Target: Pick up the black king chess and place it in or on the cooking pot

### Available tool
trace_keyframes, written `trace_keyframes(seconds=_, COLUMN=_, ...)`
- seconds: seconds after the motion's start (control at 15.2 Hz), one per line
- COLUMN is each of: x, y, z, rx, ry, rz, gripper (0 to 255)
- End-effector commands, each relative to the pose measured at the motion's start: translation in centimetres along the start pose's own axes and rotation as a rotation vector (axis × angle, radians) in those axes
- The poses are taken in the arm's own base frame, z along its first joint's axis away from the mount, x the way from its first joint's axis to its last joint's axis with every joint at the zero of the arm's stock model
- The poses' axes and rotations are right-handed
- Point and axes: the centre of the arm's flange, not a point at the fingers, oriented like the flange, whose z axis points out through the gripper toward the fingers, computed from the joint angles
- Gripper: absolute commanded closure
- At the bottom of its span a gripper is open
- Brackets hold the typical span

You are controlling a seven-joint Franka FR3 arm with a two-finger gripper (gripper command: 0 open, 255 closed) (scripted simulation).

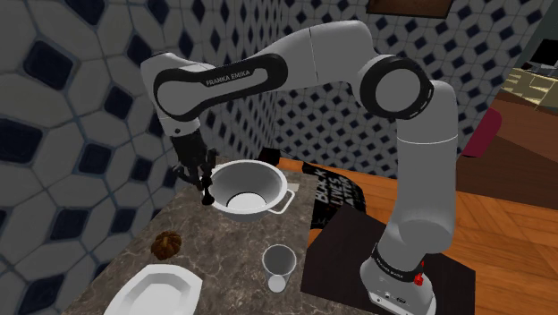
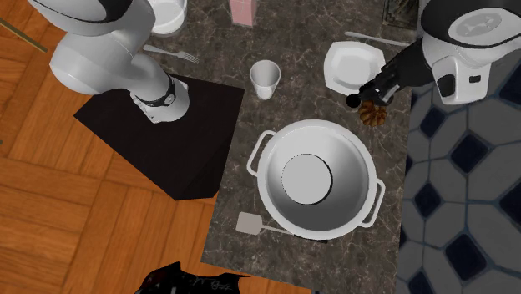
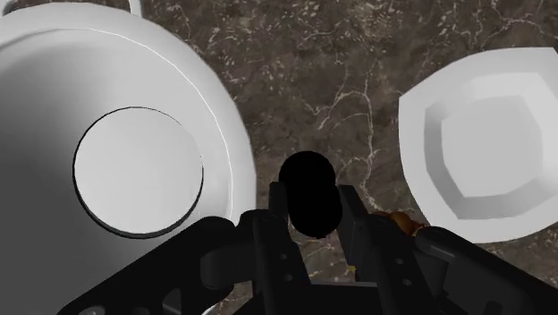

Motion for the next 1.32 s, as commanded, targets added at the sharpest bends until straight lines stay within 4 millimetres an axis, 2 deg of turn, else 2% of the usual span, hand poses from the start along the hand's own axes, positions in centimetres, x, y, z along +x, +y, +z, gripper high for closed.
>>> trace_keyframes(seconds=0.0, x=0.3, y=2.5, z=0.0, rx=0.0, ry=0.0, rz=-0.001, gripper=255)
trace_keyframes(seconds=0.92, x=2.7, y=20.7, z=-0.7, rx=0.0, ry=0.0, rz=-0.001, gripper=255)
trace_keyframes(seconds=1.25, x=3.3, y=20.5, z=1.8, rx=0.0, ry=0.0, rz=-0.001, gripper=255)
